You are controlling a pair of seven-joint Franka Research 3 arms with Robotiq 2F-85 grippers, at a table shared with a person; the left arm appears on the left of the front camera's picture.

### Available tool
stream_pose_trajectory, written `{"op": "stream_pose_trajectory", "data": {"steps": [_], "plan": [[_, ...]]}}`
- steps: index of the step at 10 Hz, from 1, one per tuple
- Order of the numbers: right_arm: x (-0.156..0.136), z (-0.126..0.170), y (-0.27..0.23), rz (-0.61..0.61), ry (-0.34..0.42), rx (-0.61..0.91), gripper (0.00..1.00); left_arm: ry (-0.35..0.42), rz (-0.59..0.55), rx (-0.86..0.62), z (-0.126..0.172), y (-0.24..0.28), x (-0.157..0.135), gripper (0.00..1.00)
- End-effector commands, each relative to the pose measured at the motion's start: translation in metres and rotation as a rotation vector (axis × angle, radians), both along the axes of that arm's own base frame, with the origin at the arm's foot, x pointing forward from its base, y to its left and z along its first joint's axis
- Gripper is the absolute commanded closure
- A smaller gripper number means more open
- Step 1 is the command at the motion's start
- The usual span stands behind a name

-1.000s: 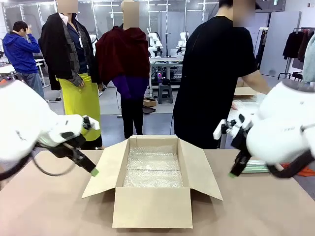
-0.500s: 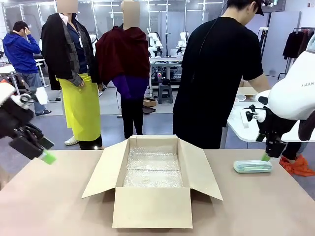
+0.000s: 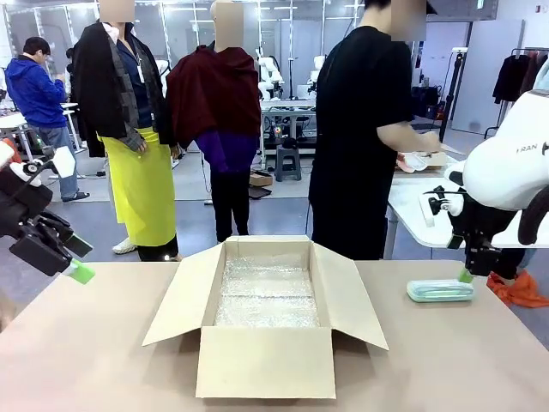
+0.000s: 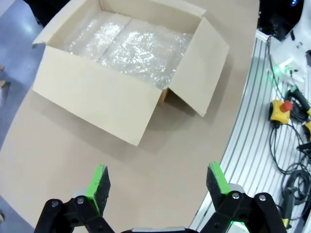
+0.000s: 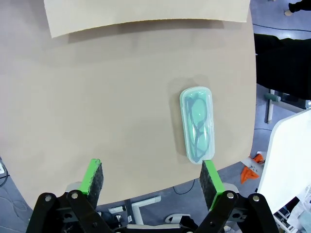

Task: Pack the glasses set securely to prepare it for shipping.
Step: Place the Glasses case inside the Package Box.

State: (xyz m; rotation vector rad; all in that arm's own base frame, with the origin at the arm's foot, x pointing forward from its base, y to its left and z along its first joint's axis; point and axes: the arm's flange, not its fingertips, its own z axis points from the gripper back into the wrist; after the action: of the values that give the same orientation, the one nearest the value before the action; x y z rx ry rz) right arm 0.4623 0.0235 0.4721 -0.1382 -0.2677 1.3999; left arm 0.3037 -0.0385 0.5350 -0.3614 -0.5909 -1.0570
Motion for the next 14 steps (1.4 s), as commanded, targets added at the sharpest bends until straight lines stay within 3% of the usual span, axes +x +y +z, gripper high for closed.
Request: {"op": "stream_pose_trajectory", "data": {"steps": [1, 2, 3, 7, 11, 14], "plan": [[0.018, 0.005, -0.006, 0.159, 0.143, 0.043, 0.0, 0.007, -0.004, -0.007, 0.002, 0.0, -0.002, 0.0], [0.04, 0.0, -0.016, 0.25, 0.237, 0.045, 0.0, 0.007, -0.004, -0.007, 0.002, 0.0, -0.002, 0.0], [0.056, -0.01, -0.023, 0.243, 0.23, -0.014, 0.0, 0.007, -0.004, -0.007, 0.002, 0.0, -0.002, 0.0], [0.106, -0.066, -0.034, 0.134, 0.198, -0.01, 0.0, 0.007, -0.004, -0.007, 0.002, 0.0, -0.002, 0.0], [0.14, -0.103, -0.041, 0.096, 0.138, 0.027, 0.0, 0.007, -0.004, -0.007, 0.002, 0.0, -0.002, 0.0], [0.153, -0.123, -0.044, 0.075, 0.147, 0.015, 0.0, 0.007, -0.004, -0.007, 0.002, 0.0, -0.002, 0.0]]}}
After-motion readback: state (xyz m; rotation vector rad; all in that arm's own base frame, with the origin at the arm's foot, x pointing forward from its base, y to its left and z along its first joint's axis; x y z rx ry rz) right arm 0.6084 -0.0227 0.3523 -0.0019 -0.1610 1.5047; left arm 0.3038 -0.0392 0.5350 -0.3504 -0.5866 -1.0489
